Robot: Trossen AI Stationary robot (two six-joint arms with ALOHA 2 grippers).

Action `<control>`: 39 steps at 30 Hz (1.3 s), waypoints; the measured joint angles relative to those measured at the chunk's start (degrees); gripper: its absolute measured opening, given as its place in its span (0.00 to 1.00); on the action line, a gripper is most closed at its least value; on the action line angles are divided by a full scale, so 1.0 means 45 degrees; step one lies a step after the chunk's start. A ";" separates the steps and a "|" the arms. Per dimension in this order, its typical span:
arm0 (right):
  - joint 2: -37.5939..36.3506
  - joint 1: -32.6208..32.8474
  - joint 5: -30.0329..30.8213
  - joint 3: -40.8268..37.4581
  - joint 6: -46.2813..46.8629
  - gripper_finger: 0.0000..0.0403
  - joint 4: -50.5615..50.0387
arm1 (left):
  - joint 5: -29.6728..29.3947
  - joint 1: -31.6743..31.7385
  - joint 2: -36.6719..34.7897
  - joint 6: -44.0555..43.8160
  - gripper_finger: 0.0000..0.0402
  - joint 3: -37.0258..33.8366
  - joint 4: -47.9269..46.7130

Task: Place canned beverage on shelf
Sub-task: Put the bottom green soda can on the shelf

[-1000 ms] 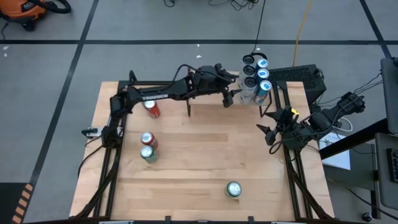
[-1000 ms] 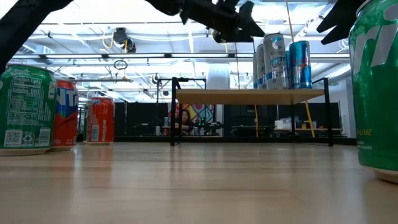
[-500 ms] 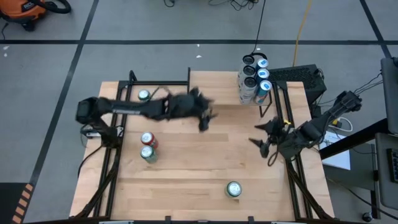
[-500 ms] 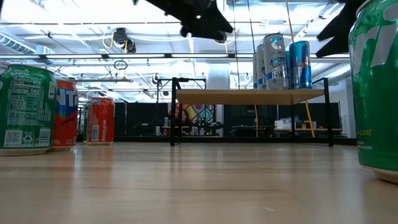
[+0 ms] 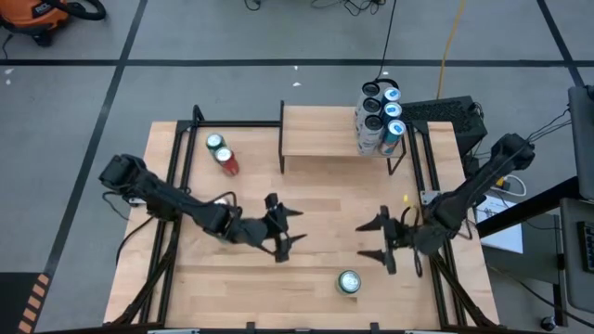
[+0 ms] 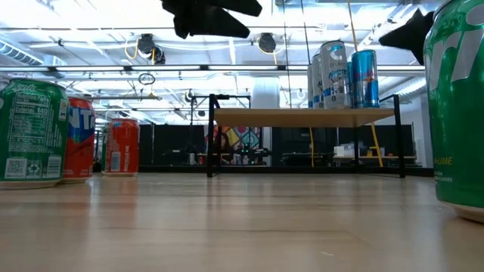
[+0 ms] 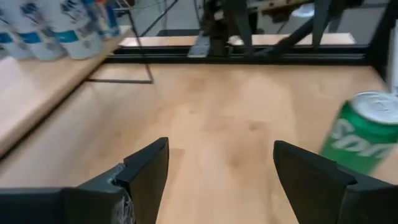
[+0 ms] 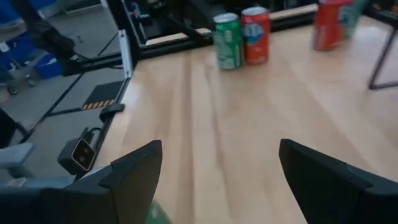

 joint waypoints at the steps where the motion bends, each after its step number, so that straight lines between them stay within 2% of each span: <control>1: 0.0512 0.0225 0.0244 0.0000 -0.0202 0.77 0.0675 | -0.0013 -0.0152 0.0056 -0.0194 0.69 0.0005 0.0015; 4: 0.1993 0.1063 0.0556 0.0259 -0.0581 0.77 0.2076 | -0.0019 -0.0555 0.0158 -0.0644 0.69 0.0001 -0.0067; 8: 0.3383 0.1881 0.0562 0.1048 -0.0567 0.77 0.2247 | -0.0039 -0.0927 0.0700 -0.1193 0.69 -0.0005 -0.0036; 13: 0.4573 0.2142 0.0535 0.1671 -0.0550 0.77 0.2302 | 0.0088 -0.0933 0.1734 -0.1308 0.69 0.0010 0.1314; 17: 0.5237 0.2142 0.0484 0.1818 -0.0483 0.77 0.2697 | 0.0816 -0.0932 0.2683 -0.1293 0.69 0.0010 0.2726; 21: 0.5820 0.2142 -0.0198 0.1821 -0.0099 0.77 0.3079 | 0.1469 -0.0932 0.3485 -0.1285 0.69 0.0015 0.3571; 25: 0.6490 0.2166 -0.0416 0.1821 0.0354 0.77 0.3646 | 0.1491 -0.0932 0.3959 -0.1281 0.69 0.0015 0.4069; 35: 0.7349 0.2162 0.0907 0.1841 0.1227 0.77 0.3803 | 0.1511 -0.0898 0.4076 -0.1281 0.69 0.0015 0.4645; 39: 0.7348 0.2033 0.0895 0.1841 0.0832 0.72 0.3793 | 0.1506 -0.0887 0.4072 -0.1280 0.69 0.0029 0.4636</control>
